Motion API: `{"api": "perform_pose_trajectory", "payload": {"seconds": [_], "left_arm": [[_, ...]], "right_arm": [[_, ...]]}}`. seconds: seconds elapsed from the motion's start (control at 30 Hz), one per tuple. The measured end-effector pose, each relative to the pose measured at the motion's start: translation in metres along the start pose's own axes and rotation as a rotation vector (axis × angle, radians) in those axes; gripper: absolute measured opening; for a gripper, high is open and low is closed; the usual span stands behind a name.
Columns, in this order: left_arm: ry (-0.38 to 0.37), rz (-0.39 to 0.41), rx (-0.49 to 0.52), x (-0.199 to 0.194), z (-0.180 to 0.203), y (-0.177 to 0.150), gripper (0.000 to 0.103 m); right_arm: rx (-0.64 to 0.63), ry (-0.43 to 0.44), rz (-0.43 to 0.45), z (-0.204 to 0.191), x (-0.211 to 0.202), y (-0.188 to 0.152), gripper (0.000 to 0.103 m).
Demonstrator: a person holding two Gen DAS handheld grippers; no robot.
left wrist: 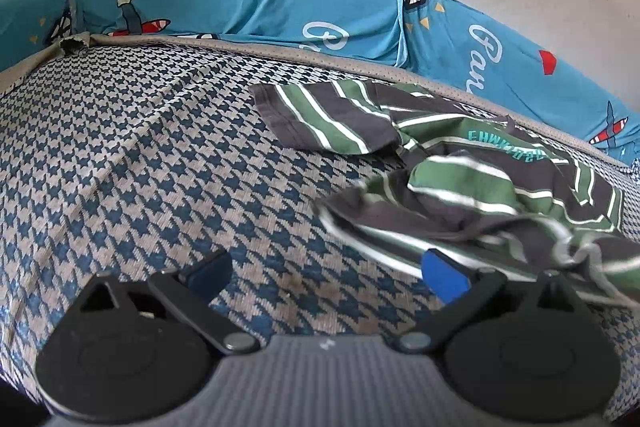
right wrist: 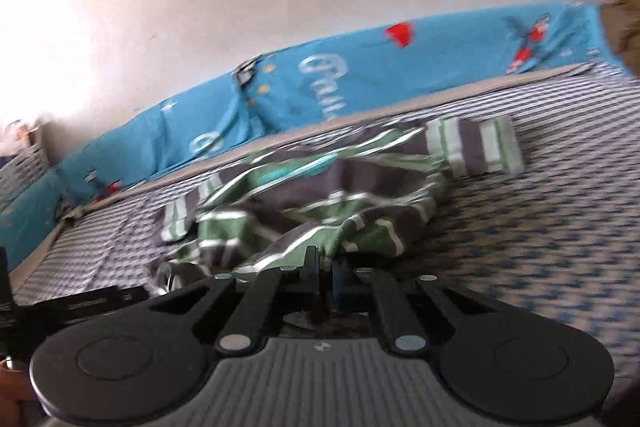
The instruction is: Fold clothes
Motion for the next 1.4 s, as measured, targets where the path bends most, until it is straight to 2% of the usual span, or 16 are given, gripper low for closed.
{"api": "perform_pose_trajectory", "payload": {"seconds": [0.13, 0.2, 0.27, 0.3, 0.33, 0.53, 0.7, 0.9, 1.1, 1.27, 1.4], "left_arm": [[-0.008, 0.019, 0.008, -0.010, 0.001, 0.002, 0.101], [-0.010, 0.026, 0.009, -0.015, 0.002, 0.001, 0.102], [-0.009, 0.031, 0.008, -0.019, 0.001, 0.001, 0.103], [-0.007, 0.034, 0.007, -0.021, 0.000, 0.000, 0.103], [-0.003, 0.036, 0.006, -0.022, -0.001, 0.000, 0.103], [0.047, 0.043, 0.002, -0.028, -0.012, 0.001, 0.103], [0.094, 0.040, -0.038, -0.027, -0.029, 0.003, 0.103], [0.130, 0.037, -0.064, -0.028, -0.043, 0.004, 0.103], [0.120, 0.039, -0.109, -0.032, -0.052, 0.013, 0.103], [0.115, 0.045, -0.131, -0.036, -0.063, 0.029, 0.103], [0.154, 0.060, -0.179, -0.042, -0.079, 0.036, 0.103]], "right_arm": [[0.046, -0.126, 0.002, 0.028, -0.023, 0.001, 0.007], [0.056, -0.217, 0.013, 0.040, -0.032, 0.000, 0.007], [0.071, -0.289, 0.026, 0.051, -0.040, -0.001, 0.013], [0.084, -0.273, 0.028, 0.052, -0.041, 0.000, 0.020], [0.098, -0.243, 0.029, 0.052, -0.042, 0.001, 0.022], [0.034, -0.097, 0.005, 0.018, -0.035, -0.003, 0.026], [-0.039, 0.002, -0.029, -0.019, -0.027, -0.017, 0.030], [-0.145, 0.119, -0.054, -0.067, -0.017, -0.027, 0.033], [-0.246, 0.228, -0.075, -0.117, -0.001, -0.033, 0.034], [-0.316, 0.292, -0.102, -0.152, 0.018, -0.043, 0.034], [-0.352, 0.325, -0.120, -0.174, 0.037, -0.048, 0.035]]}}
Point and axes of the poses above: each gripper's, at about its wrist camera, not at the fingertips, and x roughly the way its jaws point, z to its right, y to its top, the point moved 8 cm from there along x, roughly the way its jaws point
